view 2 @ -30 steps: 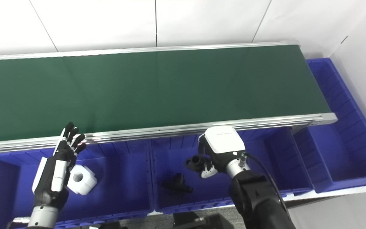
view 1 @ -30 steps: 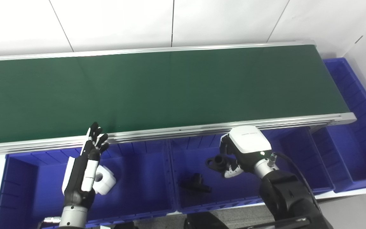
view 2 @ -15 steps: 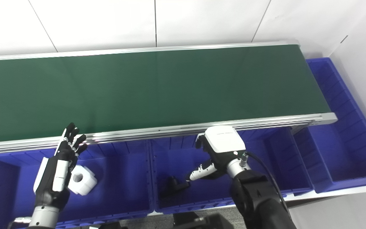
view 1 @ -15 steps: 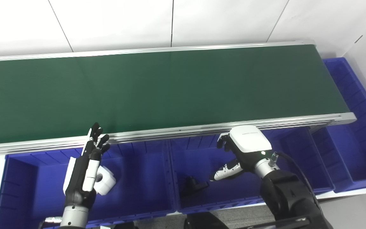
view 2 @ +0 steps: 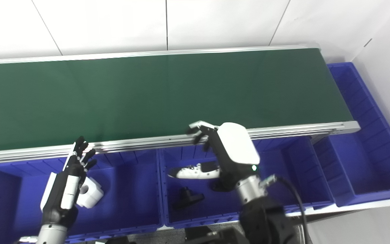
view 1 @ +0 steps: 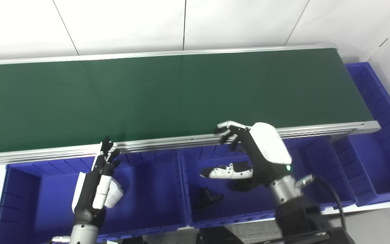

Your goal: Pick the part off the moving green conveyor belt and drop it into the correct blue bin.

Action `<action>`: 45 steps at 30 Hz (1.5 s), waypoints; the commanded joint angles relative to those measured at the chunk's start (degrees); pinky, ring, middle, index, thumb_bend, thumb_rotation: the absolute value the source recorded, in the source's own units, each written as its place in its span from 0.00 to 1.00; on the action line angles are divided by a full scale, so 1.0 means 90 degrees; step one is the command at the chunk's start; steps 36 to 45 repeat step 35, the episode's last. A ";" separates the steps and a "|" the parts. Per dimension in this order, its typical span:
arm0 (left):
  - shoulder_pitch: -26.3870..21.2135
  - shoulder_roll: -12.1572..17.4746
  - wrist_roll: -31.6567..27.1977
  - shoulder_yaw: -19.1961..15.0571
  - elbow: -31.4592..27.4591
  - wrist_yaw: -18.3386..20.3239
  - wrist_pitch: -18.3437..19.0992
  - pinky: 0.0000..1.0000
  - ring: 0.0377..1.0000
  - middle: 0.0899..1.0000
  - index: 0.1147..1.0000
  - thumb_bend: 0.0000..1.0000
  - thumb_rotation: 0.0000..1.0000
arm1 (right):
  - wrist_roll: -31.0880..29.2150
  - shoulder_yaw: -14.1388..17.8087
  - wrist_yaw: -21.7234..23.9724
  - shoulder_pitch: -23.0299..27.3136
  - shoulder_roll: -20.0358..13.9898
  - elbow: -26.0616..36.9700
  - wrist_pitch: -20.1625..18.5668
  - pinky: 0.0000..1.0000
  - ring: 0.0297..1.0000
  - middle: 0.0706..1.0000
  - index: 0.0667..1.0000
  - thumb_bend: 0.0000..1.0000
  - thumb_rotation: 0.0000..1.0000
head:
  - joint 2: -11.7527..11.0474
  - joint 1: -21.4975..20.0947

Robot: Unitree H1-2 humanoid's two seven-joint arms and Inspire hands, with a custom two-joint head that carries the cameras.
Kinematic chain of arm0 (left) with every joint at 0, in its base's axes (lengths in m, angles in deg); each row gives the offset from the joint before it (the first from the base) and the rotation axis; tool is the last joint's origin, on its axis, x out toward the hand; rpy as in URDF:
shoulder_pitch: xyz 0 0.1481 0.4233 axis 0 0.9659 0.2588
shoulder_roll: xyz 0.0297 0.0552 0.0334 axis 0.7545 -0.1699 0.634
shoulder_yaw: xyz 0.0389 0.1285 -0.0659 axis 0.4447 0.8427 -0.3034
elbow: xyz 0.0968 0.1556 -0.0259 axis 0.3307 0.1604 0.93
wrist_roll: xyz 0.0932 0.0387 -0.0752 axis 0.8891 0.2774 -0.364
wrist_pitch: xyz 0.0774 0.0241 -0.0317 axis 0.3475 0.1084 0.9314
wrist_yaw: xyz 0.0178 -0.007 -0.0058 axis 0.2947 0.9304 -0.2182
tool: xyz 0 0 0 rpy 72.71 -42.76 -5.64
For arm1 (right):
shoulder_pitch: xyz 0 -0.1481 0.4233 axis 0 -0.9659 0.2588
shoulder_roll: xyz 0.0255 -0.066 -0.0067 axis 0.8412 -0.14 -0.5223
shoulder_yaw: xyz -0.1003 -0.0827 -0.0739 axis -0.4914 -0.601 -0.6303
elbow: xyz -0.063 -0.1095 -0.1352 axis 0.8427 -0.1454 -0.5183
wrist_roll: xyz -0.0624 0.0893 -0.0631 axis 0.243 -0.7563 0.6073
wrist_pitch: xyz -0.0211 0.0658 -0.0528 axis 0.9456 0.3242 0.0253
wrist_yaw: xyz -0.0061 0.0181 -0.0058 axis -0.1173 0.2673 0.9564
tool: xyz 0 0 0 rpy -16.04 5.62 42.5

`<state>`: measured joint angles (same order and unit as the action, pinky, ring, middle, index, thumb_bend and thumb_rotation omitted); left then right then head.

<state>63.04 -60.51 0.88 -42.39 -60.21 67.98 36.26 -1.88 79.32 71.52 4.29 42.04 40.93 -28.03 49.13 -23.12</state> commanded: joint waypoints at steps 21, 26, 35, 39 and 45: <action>0.0253 -0.0773 0.1110 0.0138 0.1032 -0.1243 -0.2358 0.92 0.95 0.96 1.00 0.72 0.97 | -0.4228 0.0807 -0.1430 -0.0050 0.0450 -0.3962 0.3519 0.85 0.88 0.94 0.93 0.71 0.92 | -0.1060 0.1398; 0.0254 -0.0776 0.1153 0.0182 0.1174 -0.1275 -0.2521 0.92 0.96 0.98 1.00 0.73 0.96 | -0.4128 0.0809 -0.1409 -0.0026 0.0328 -0.4200 0.3765 0.84 0.88 0.94 0.93 0.72 0.94 | -0.1219 0.1578; 0.0199 -0.0803 0.1366 0.0200 0.1499 -0.1416 -0.2847 0.94 0.99 1.00 1.00 0.67 0.94 | -0.3981 0.0733 -0.1436 0.0014 0.0165 -0.4357 0.3828 0.84 0.89 0.95 0.94 0.70 0.96 | -0.1468 0.1791; 0.0199 -0.0803 0.1366 0.0200 0.1499 -0.1416 -0.2847 0.94 0.99 1.00 1.00 0.67 0.94 | -0.3981 0.0733 -0.1436 0.0014 0.0165 -0.4357 0.3828 0.84 0.89 0.95 0.94 0.70 0.96 | -0.1468 0.1791; 0.0199 -0.0803 0.1366 0.0200 0.1499 -0.1416 -0.2847 0.94 0.99 1.00 1.00 0.67 0.94 | -0.3981 0.0733 -0.1436 0.0014 0.0165 -0.4357 0.3828 0.84 0.89 0.95 0.94 0.70 0.96 | -0.1468 0.1791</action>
